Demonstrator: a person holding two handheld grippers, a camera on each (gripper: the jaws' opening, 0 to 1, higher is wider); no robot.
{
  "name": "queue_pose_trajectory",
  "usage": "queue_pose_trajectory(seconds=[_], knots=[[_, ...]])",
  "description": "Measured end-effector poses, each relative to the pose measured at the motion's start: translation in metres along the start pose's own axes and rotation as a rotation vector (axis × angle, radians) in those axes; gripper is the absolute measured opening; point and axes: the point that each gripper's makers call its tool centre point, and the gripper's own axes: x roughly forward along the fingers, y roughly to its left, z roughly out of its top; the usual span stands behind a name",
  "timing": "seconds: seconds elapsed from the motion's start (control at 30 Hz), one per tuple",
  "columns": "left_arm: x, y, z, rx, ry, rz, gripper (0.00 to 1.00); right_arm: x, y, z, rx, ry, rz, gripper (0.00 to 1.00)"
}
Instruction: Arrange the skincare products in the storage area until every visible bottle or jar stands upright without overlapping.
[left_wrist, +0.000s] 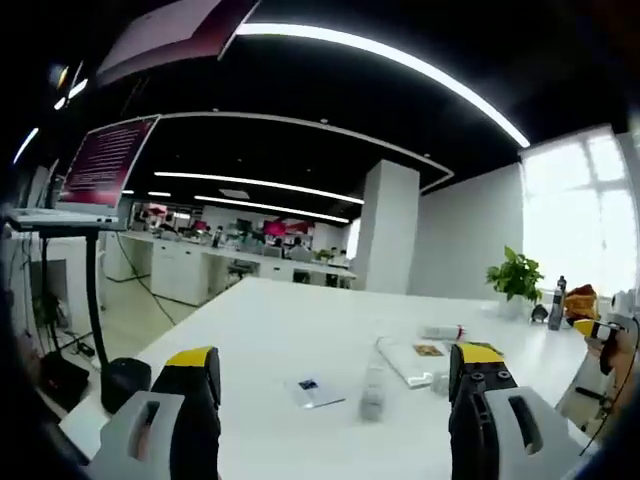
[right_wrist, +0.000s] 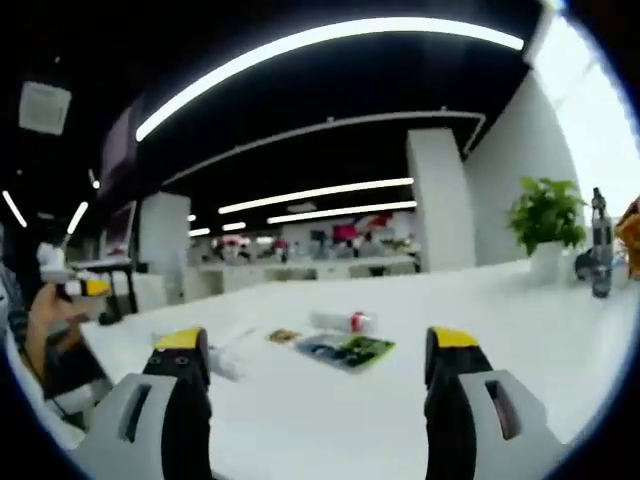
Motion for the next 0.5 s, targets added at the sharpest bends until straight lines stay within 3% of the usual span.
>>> queue_pose_trajectory(seconds=[0.23, 0.5], knots=[[-0.010, -0.006, -0.001, 0.009, -0.006, -0.008, 0.98, 0.005, 0.009, 0.000, -0.003, -0.001, 0.040, 0.88], [-0.018, 0.000, -0.001, 0.005, -0.015, 0.042, 0.98, 0.014, 0.006, 0.000, -0.003, -0.002, 0.067, 0.87]])
